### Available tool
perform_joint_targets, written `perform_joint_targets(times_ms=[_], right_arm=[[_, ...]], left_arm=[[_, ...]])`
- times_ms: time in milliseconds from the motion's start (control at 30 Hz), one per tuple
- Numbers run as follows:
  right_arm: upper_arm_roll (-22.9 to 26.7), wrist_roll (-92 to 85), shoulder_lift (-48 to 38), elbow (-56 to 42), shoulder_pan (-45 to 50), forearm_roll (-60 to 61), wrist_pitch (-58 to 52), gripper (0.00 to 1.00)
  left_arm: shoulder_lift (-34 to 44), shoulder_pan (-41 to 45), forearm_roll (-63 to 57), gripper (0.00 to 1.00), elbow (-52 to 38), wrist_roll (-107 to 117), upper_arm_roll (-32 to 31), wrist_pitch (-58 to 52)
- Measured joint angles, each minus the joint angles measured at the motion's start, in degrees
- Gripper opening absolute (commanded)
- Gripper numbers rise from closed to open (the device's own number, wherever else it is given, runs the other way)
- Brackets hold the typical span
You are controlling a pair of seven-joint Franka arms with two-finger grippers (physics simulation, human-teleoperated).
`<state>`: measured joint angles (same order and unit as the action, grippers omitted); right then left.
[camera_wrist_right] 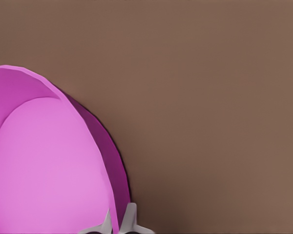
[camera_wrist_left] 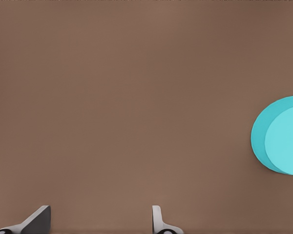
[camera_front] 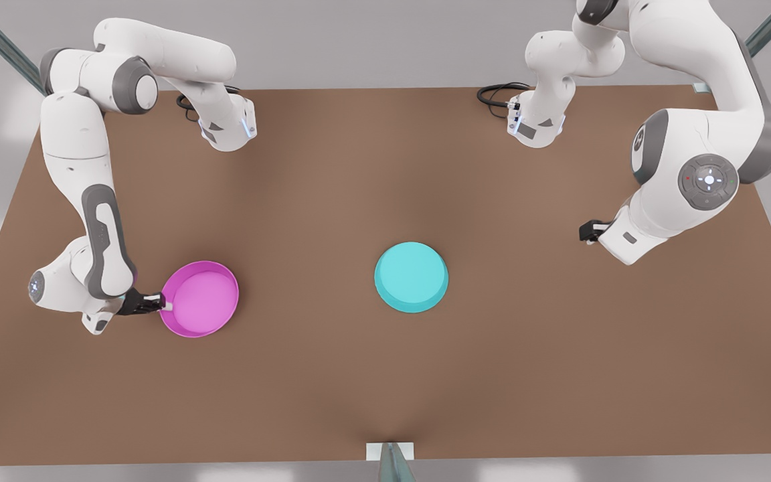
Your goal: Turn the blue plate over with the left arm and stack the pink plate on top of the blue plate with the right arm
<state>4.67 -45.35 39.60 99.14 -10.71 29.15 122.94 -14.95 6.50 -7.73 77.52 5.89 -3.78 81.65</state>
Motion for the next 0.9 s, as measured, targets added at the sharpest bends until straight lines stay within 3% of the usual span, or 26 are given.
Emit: perform_joint_targets(times_ms=[900], right_arm=[[-3.2,0.8,-5.0,1.1,4.2,5.5,-2.1,0.21]], left_arm=[[0.1,0.0,-0.8,1.00,0.0,0.0,0.0,0.1]])
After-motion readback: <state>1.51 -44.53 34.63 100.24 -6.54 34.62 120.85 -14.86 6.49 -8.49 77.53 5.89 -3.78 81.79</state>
